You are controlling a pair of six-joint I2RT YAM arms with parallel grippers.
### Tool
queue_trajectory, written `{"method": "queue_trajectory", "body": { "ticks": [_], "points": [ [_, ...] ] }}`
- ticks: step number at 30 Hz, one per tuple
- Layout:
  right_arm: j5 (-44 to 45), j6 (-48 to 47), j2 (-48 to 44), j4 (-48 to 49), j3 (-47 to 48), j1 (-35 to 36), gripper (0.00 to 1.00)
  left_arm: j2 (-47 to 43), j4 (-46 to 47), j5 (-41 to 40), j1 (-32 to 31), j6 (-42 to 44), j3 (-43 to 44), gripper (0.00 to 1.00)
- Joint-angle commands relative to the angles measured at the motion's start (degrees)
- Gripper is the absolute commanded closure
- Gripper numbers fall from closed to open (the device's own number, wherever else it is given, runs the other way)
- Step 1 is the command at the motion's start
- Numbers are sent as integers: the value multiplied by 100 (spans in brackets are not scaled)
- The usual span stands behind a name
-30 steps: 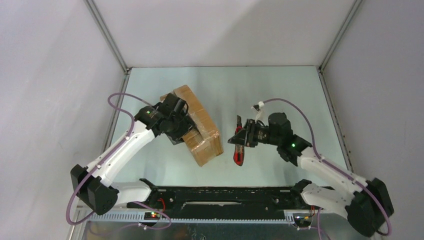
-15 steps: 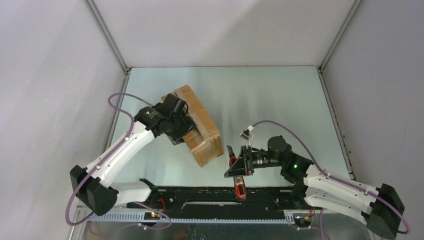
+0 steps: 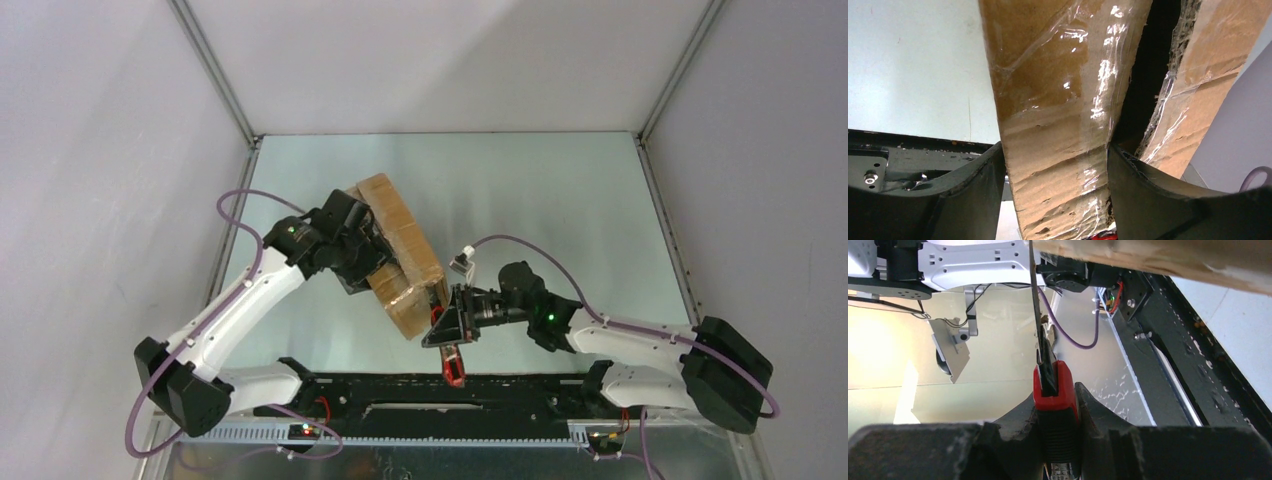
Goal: Unpack the express box
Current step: Cut the express box at the center of the board.
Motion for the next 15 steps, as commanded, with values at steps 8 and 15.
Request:
{"method": "queue_trajectory", "body": {
  "ticks": [8,15],
  "points": [
    [212,46,363,544,462,52,100,-300,199,369,-83,13,-196,100],
    [240,-135,178,162,422,239,100,-275,314,420,-65,-36,-253,100]
  ]
}}
